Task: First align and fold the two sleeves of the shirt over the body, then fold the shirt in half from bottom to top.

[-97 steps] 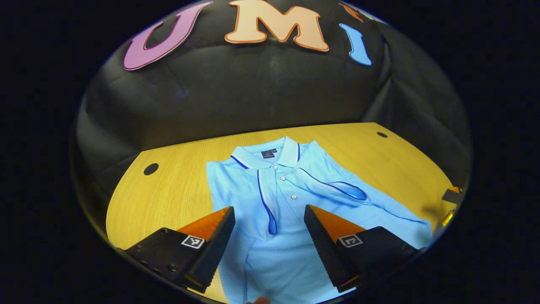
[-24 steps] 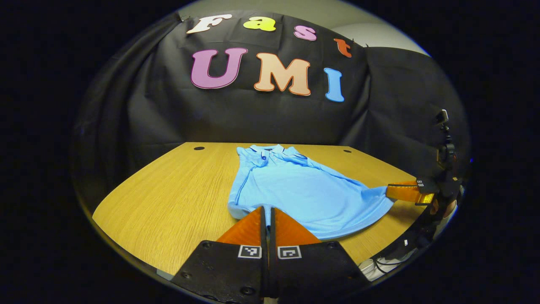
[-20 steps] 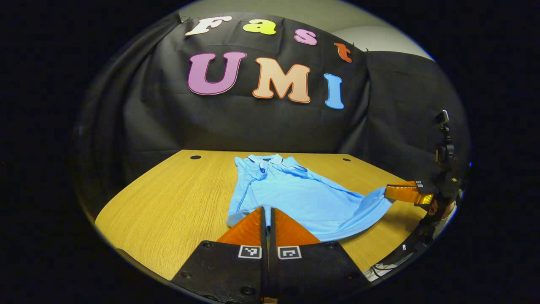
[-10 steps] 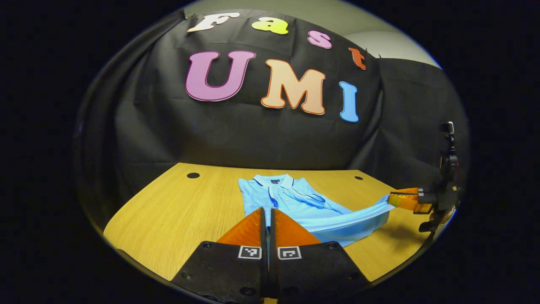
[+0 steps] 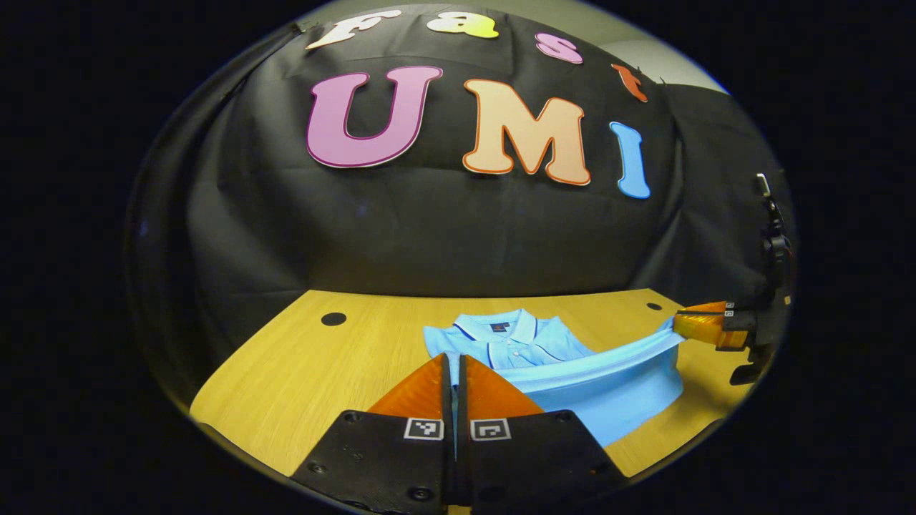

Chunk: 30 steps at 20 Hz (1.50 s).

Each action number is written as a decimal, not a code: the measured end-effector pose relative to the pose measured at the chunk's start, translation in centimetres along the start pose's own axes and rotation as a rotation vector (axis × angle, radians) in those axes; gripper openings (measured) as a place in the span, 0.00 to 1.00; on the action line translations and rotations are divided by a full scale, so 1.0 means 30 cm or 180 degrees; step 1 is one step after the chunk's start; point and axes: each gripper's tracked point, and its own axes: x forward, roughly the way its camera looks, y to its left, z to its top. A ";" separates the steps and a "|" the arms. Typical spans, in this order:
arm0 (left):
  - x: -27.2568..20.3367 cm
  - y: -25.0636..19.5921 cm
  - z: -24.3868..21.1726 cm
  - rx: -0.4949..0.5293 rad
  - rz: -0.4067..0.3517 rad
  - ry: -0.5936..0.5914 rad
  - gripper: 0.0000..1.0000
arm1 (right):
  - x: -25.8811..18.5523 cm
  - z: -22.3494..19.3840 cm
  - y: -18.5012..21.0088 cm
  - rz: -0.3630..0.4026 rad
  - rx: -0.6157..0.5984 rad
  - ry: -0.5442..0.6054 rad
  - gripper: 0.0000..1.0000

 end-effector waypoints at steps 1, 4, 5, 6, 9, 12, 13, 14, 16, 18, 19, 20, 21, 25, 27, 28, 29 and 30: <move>0.032 0.007 0.010 0.0019 0.0038 0.0007 0.01 | 0.030 0.016 -0.011 -0.0041 0.0044 0.0001 0.02; 0.138 0.026 0.040 0.0103 0.0144 0.0005 0.00 | 0.147 0.064 -0.050 -0.0173 0.0152 -0.0033 0.02; 0.179 0.035 0.055 0.0138 0.0191 -0.0009 0.00 | 0.187 0.075 -0.058 -0.0204 0.0193 -0.0040 0.02; 0.217 0.041 0.063 0.0160 0.0231 -0.0007 0.00 | 0.234 0.085 -0.069 -0.0237 0.0250 -0.0041 0.02; 0.334 0.056 0.078 0.0148 0.0294 0.0067 0.00 | 0.351 0.072 -0.093 -0.0301 0.0437 0.0053 0.02; 0.444 0.078 0.071 0.0016 0.0343 0.0148 0.00 | 0.462 0.054 -0.118 -0.0375 0.0378 0.0098 0.02; 0.479 0.092 0.068 0.0041 0.0383 0.0167 0.00 | 0.492 0.049 -0.121 -0.0394 0.0328 0.0102 0.02; 0.512 0.107 0.052 0.0082 0.0431 0.0197 0.00 | 0.526 0.037 -0.126 -0.0416 0.0279 0.0119 0.02; 0.571 0.135 0.003 0.0159 0.0514 0.0292 0.00 | 0.593 0.003 -0.128 -0.0448 0.0241 0.0181 0.02; 0.609 0.162 -0.055 0.0139 0.0558 0.0402 0.00 | 0.640 -0.040 -0.136 -0.0465 0.0274 0.0257 0.02; 0.617 0.180 -0.081 0.0163 0.0613 0.0445 0.00 | 0.655 -0.062 -0.143 -0.0477 0.0305 0.0307 0.02; 0.628 0.205 -0.106 0.0231 0.0677 0.0477 0.00 | 0.675 -0.093 -0.152 -0.0495 0.0311 0.0347 0.02; 0.635 0.221 -0.125 0.0269 0.0706 0.0501 0.00 | 0.685 -0.118 -0.149 -0.0486 0.0328 0.0393 0.02; 0.638 0.218 -0.154 0.0234 0.0650 0.0563 0.00 | 0.701 -0.200 -0.143 -0.0417 0.0467 0.0558 0.18; 0.632 0.206 -0.145 0.0221 0.0615 0.0556 0.00 | 0.701 -0.207 -0.136 -0.0375 0.0513 0.0584 0.43; 0.632 0.209 -0.145 0.0223 0.0631 0.0568 0.03 | 0.696 -0.207 -0.134 -0.0373 0.0521 0.0591 0.41; 0.627 0.201 -0.146 0.0219 0.0609 0.0589 0.13 | 0.693 -0.200 -0.132 -0.0352 0.0526 0.0585 0.50; 0.624 0.195 -0.151 0.0216 0.0591 0.0615 0.24 | 0.685 -0.193 -0.132 -0.0354 0.0536 0.0573 0.54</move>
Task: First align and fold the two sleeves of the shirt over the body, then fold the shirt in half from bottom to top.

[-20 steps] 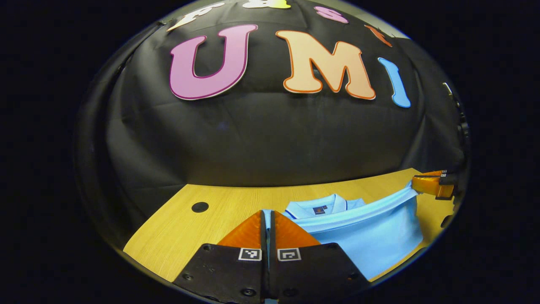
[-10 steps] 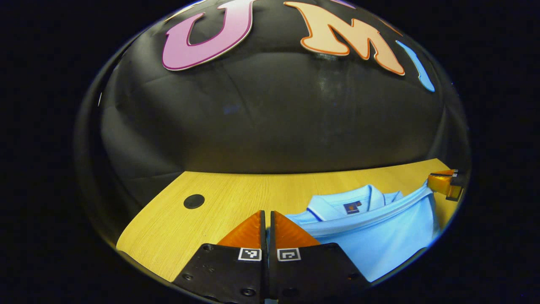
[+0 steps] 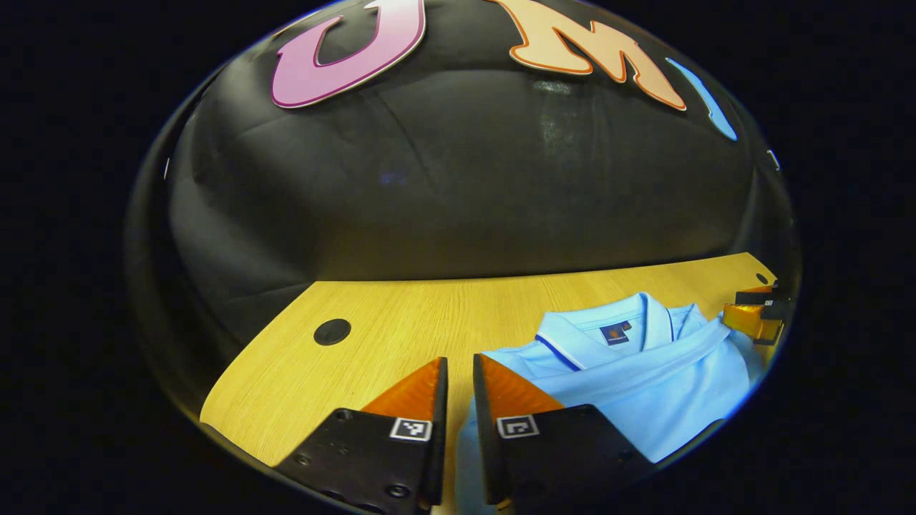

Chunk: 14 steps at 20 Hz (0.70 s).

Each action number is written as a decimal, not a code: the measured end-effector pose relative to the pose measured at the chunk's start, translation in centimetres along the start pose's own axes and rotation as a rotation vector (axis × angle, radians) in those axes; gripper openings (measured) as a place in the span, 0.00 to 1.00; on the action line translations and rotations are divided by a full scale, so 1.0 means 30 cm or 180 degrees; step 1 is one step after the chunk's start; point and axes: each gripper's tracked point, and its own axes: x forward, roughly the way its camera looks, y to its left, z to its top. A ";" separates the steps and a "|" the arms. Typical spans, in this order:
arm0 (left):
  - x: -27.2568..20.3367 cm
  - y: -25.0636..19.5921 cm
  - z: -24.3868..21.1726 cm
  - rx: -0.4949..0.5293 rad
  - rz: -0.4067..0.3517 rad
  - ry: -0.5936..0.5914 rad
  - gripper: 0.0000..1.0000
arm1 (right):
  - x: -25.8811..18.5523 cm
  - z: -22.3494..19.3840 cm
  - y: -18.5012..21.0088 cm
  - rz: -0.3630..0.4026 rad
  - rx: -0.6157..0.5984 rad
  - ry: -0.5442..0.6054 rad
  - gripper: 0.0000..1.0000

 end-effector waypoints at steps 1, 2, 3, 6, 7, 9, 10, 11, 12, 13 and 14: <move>-0.006 0.003 -0.003 0.0007 0.0016 0.0025 0.31 | -0.012 0.006 0.000 -0.0002 0.0019 -0.0007 0.66; -0.023 0.008 -0.028 -0.0011 0.0035 0.0051 0.52 | -0.022 0.010 0.004 0.0015 0.0054 -0.0004 0.79; -0.035 0.015 0.000 -0.0028 0.0056 0.0069 0.74 | -0.044 0.020 0.003 0.0023 0.0081 -0.0018 0.94; -0.099 0.014 0.016 -0.0221 -0.0003 0.0018 0.96 | -0.117 0.058 -0.015 0.0015 0.0126 -0.0151 1.00; -0.127 0.023 0.037 -0.0247 -0.0015 -0.0057 0.96 | -0.155 0.068 -0.009 0.0071 0.0176 -0.0190 1.00; -0.185 0.042 0.047 -0.0253 0.0002 -0.0127 0.96 | -0.228 0.067 -0.007 0.0144 0.0246 -0.0213 1.00; -0.214 0.045 0.046 -0.0268 -0.0015 -0.0145 0.96 | -0.269 0.061 -0.010 0.0174 0.0250 -0.0237 1.00; -0.249 0.047 0.044 -0.0300 -0.0046 -0.0154 0.96 | -0.311 0.053 -0.009 0.0201 0.0243 -0.0276 1.00; -0.289 0.050 0.036 -0.0337 -0.0072 -0.0163 0.96 | -0.353 0.037 -0.004 0.0228 0.0237 -0.0311 1.00; -0.325 0.054 0.020 -0.0375 -0.0077 -0.0131 0.96 | -0.397 0.020 0.003 0.0265 0.0228 -0.0341 1.00; -0.368 0.058 0.003 -0.0410 -0.0079 -0.0117 0.96 | -0.441 -0.003 0.012 0.0310 0.0218 -0.0363 1.00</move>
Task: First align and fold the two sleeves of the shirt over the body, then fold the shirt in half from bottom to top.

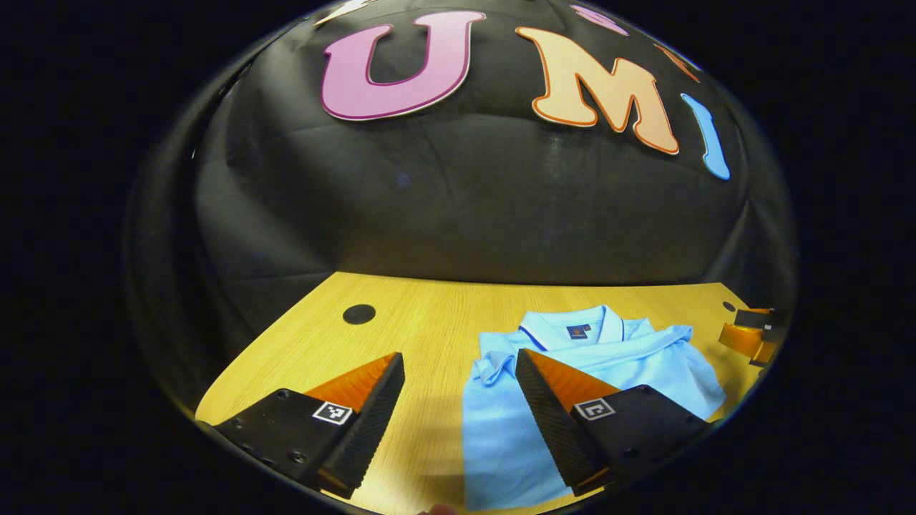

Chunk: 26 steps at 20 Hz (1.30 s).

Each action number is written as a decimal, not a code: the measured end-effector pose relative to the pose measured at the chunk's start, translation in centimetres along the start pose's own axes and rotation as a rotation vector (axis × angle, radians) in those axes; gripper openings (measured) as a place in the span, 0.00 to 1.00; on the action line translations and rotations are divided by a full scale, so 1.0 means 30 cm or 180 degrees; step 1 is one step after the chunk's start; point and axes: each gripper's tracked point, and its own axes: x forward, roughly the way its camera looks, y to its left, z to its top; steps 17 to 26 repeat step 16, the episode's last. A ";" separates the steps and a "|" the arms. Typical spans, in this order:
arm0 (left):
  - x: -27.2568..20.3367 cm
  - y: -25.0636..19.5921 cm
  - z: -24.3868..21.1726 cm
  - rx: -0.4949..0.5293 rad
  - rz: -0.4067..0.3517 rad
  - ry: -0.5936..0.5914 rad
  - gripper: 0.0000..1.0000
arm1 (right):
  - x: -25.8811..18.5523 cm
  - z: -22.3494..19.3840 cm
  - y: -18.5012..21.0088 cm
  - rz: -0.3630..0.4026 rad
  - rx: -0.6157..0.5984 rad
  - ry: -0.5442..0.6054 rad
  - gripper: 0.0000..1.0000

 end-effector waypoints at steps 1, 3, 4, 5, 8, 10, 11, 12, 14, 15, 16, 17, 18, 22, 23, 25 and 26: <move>-0.042 0.001 -0.013 -0.0033 -0.0010 0.0017 0.96 | -0.044 -0.009 0.015 0.0042 0.0000 -0.0036 1.00; -0.129 -0.005 -0.037 -0.0069 -0.0056 -0.0012 0.95 | -0.142 -0.047 0.056 0.0161 0.0015 -0.0064 1.00; -0.165 -0.004 -0.050 -0.0069 -0.0045 -0.0046 0.94 | -0.189 -0.067 0.087 0.0248 0.0027 -0.0073 1.00; -0.205 0.002 -0.061 -0.0048 -0.0033 -0.0096 0.94 | -0.230 -0.083 0.111 0.0305 0.0024 -0.0085 1.00; -0.325 -0.002 -0.125 -0.0037 -0.0062 -0.0169 0.93 | -0.349 -0.137 0.154 0.0412 -0.0081 -0.0172 0.99; -0.394 -0.014 -0.167 -0.0117 -0.0118 -0.0191 0.93 | -0.415 -0.175 0.176 0.0455 -0.0124 -0.0185 0.99; -0.423 -0.025 -0.187 -0.0146 -0.0157 -0.0199 0.93 | -0.442 -0.188 0.189 0.0496 -0.0105 -0.0187 0.99; -0.449 -0.035 -0.203 -0.0150 -0.0195 -0.0217 0.93 | -0.464 -0.204 0.200 0.0529 -0.0079 -0.0184 0.99; -0.498 -0.046 -0.232 -0.0078 -0.0224 -0.0244 0.93 | -0.499 -0.227 0.211 0.0557 -0.0072 -0.0200 1.00; -0.518 -0.054 -0.246 -0.0036 -0.0235 -0.0249 0.93 | -0.513 -0.233 0.210 0.0540 -0.0102 -0.0221 0.99; -0.538 -0.065 -0.260 -0.0002 -0.0254 -0.0271 0.94 | -0.526 -0.241 0.210 0.0531 -0.0156 -0.0249 0.99; -0.538 -0.065 -0.260 -0.0002 -0.0254 -0.0271 0.94 | -0.526 -0.241 0.210 0.0531 -0.0156 -0.0249 0.99; -0.538 -0.065 -0.260 -0.0002 -0.0254 -0.0271 0.94 | -0.526 -0.241 0.210 0.0531 -0.0156 -0.0249 0.99; -0.538 -0.065 -0.260 -0.0002 -0.0254 -0.0271 0.94 | -0.526 -0.241 0.210 0.0531 -0.0156 -0.0249 0.99; -0.538 -0.065 -0.260 -0.0002 -0.0254 -0.0271 0.94 | -0.526 -0.241 0.210 0.0531 -0.0156 -0.0249 0.99; -0.538 -0.065 -0.260 -0.0002 -0.0254 -0.0271 0.94 | -0.526 -0.241 0.210 0.0531 -0.0156 -0.0249 0.99; -0.538 -0.065 -0.260 -0.0002 -0.0254 -0.0271 0.94 | -0.526 -0.241 0.210 0.0531 -0.0156 -0.0249 0.99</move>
